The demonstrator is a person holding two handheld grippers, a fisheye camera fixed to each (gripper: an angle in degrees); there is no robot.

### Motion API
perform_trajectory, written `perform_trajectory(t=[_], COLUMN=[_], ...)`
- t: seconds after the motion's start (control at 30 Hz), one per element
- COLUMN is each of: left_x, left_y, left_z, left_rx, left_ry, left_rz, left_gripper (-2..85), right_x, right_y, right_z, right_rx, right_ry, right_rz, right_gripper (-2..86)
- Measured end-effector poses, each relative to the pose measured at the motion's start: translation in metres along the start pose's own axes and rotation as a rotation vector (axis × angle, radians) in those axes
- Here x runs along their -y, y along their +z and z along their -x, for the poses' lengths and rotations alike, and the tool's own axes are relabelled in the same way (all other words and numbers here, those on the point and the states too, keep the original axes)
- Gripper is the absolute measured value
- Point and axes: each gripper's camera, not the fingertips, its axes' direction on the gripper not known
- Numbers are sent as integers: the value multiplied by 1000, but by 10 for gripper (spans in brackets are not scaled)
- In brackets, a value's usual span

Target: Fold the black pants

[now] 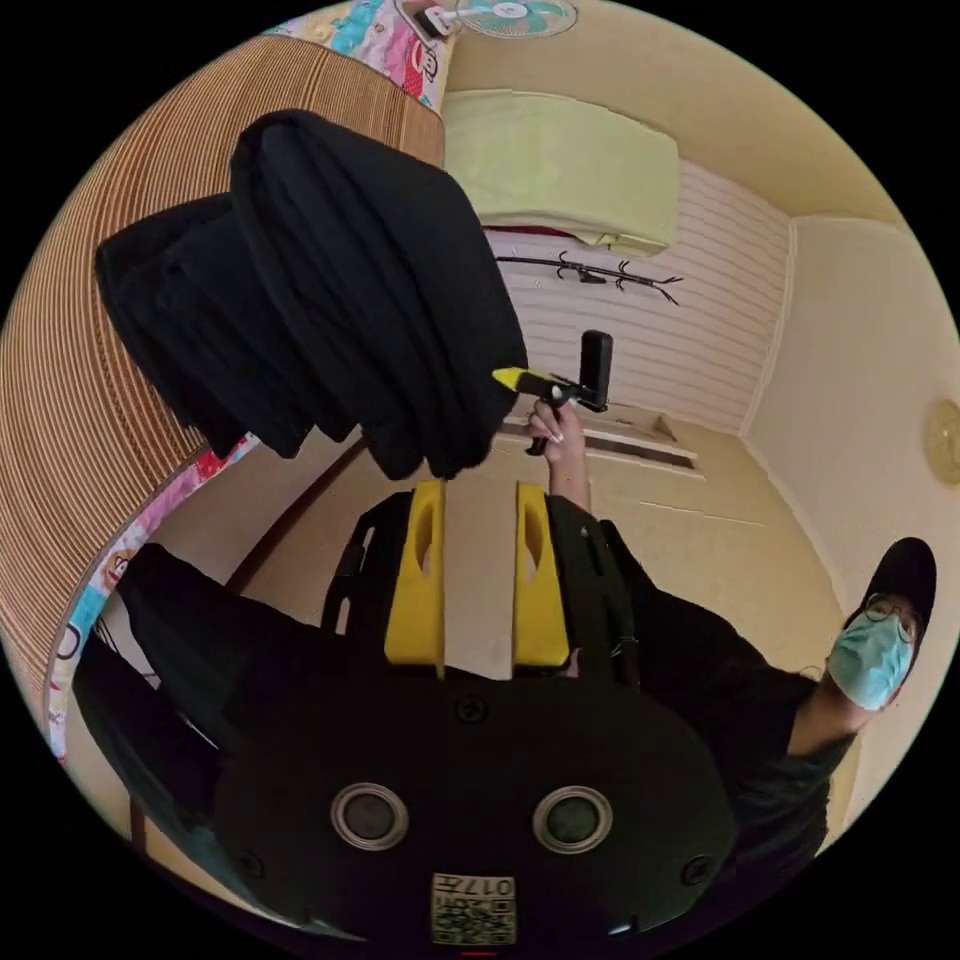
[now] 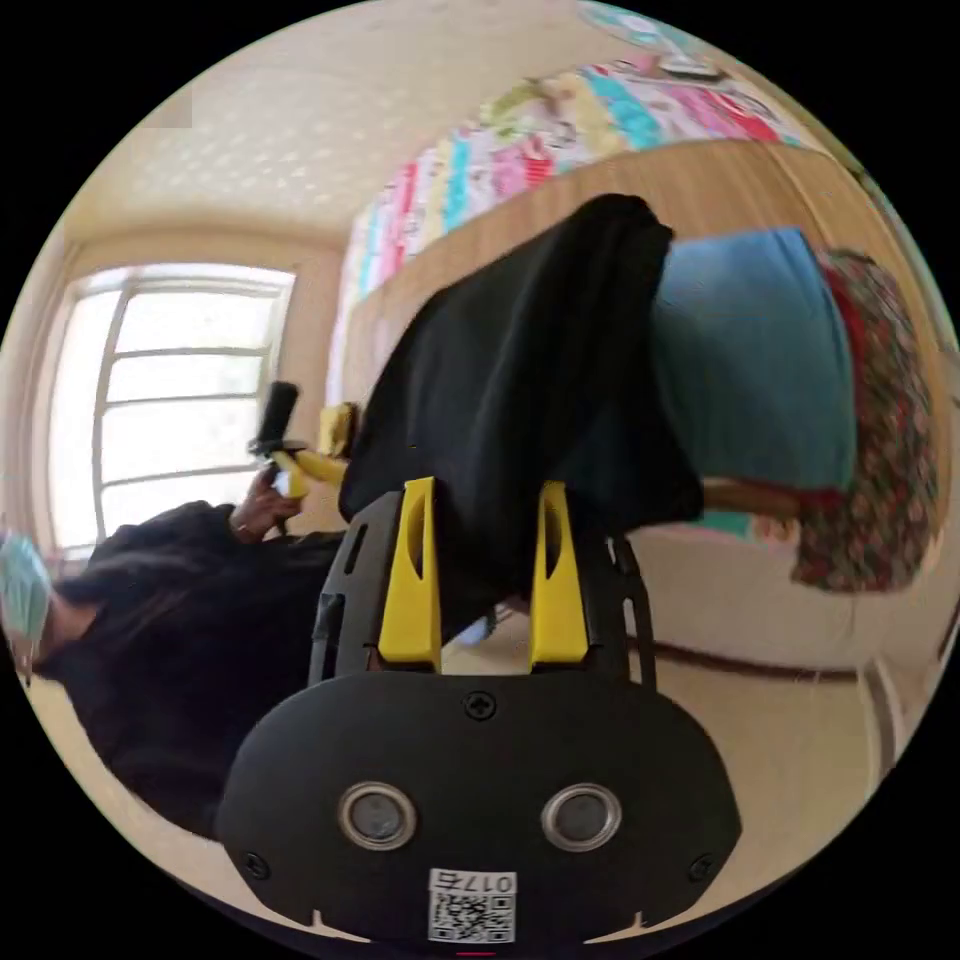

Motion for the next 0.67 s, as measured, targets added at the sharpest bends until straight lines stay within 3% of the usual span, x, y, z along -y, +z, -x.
perform_trajectory(t=[0.07, 0.2, 0.3, 0.33, 0.4, 0.47, 0.5, 0.57, 0.63, 0.67], left_x=[-18, -69, -115, -133, -159, -199, -210, -269, -322, -352], left_y=[18, -26, -89, -111, -134, -151, -156, -182, -207, -229], left_z=[29, 70, 62, 43, 8, -37, -45, -65, -61, -49], left_rx=[-119, 48, 365, 559, 870, 1301, 1396, 1642, 1605, 1490], left_ry=[-6, -122, -133, -112, -54, 11, 1, -112, -198, -253], left_rz=[77, -14, -140, -181, -230, -327, -374, -743, -1038, -1129], left_gripper=[36, 0, -7, -8, -9, -8, -7, -3, 0, 3], right_x=[-30, -65, -78, -77, -73, -68, -68, -78, -95, -105], right_y=[38, 93, 133, 147, 167, 188, 192, 205, 212, 219], right_z=[-39, -24, 33, 64, 121, 209, 232, 320, 377, 409], right_rx=[-221, -176, -150, -190, -322, -584, -659, -942, -1047, -1042], right_ry=[286, 333, 276, 232, 143, -24, -66, -129, -135, -189], right_rz=[50, -5, -135, -167, -211, -298, -332, -612, -910, -1036], right_gripper=[97, 26, 11, 8, 5, 4, 3, 2, 2, 2])
